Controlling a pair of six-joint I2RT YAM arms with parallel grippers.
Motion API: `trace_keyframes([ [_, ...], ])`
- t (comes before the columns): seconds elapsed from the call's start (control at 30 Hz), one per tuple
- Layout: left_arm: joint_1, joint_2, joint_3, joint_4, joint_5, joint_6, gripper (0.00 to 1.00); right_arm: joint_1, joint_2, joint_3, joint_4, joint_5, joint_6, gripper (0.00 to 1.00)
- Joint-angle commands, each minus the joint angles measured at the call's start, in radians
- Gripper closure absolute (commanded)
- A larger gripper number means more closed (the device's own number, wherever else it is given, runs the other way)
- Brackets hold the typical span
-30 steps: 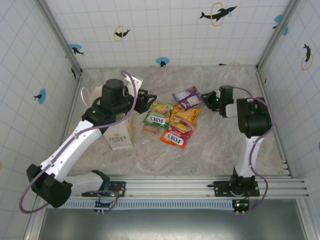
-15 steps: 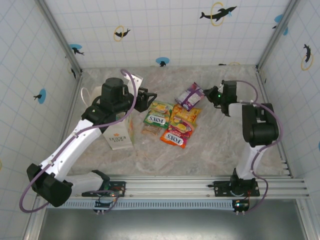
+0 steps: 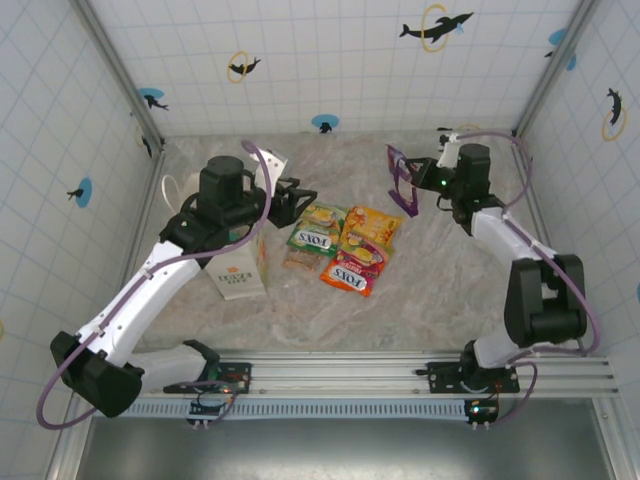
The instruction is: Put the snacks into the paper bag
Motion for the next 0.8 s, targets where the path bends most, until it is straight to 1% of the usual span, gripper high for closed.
trace_keyframes([
  [0.0,-0.007,-0.021,-0.010,0.024,0.102,0.058,0.42,0.012,-0.128,0.013,-0.009,-0.095,-0.168,1.00],
  [0.2,-0.018,-0.039,-0.052,0.063,0.222,0.135,0.37,0.012,-0.268,0.014,-0.116,-0.268,-0.322,1.00],
  [0.27,-0.025,-0.036,-0.059,0.060,0.273,0.163,0.34,0.018,-0.307,-0.003,-0.097,-0.339,-0.329,1.00],
  [0.33,-0.034,-0.028,-0.067,0.062,0.297,0.180,0.34,0.029,-0.341,-0.018,-0.076,-0.406,-0.331,1.00],
  [0.47,-0.052,-0.017,-0.087,0.086,0.300,0.183,0.32,0.051,-0.394,-0.027,-0.065,-0.504,-0.331,1.00],
  [0.6,-0.054,-0.024,-0.144,0.181,0.283,0.161,0.31,0.061,-0.434,-0.046,-0.028,-0.596,-0.294,1.00],
  [0.77,-0.053,-0.010,-0.167,0.233,0.307,0.156,0.31,0.062,-0.482,-0.081,0.042,-0.632,-0.244,1.00],
])
